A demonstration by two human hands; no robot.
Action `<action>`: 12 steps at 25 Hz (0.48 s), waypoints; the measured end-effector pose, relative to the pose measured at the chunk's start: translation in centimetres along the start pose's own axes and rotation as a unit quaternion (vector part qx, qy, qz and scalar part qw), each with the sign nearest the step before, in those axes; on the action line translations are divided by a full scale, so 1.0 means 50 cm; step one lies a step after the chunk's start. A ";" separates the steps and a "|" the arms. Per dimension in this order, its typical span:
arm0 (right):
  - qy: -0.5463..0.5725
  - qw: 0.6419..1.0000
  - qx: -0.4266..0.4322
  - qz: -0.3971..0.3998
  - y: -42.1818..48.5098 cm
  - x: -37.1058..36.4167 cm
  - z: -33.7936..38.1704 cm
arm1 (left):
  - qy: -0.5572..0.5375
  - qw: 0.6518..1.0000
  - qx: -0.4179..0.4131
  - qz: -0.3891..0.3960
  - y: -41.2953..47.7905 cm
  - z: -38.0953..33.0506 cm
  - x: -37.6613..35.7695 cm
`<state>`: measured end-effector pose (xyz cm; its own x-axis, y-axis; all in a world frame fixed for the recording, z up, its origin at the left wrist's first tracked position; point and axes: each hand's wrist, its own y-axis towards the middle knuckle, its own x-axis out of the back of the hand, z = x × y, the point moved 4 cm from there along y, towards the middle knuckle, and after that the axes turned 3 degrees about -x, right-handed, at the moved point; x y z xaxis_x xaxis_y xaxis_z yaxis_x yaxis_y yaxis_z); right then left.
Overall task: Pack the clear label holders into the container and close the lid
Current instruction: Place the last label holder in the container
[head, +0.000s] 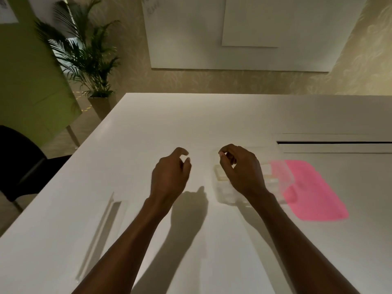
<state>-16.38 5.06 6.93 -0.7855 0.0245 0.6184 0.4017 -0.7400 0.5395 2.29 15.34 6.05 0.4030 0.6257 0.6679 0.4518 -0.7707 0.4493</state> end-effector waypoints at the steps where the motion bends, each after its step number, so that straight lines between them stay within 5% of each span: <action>1: 0.016 1.000 -0.002 0.001 -0.008 -0.027 0.034 | 0.006 1.000 0.012 -0.013 -0.012 0.035 0.036; 12: 0.141 0.982 -0.050 0.115 -0.126 -0.316 0.293 | 0.023 0.991 0.124 -0.036 -0.167 0.311 0.233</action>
<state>0.41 19.18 2.13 -0.7844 -0.3278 0.5265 0.5461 -0.7674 0.3359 15.56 30.94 0.85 0.3281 0.6679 0.6680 0.6625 -0.6668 0.3413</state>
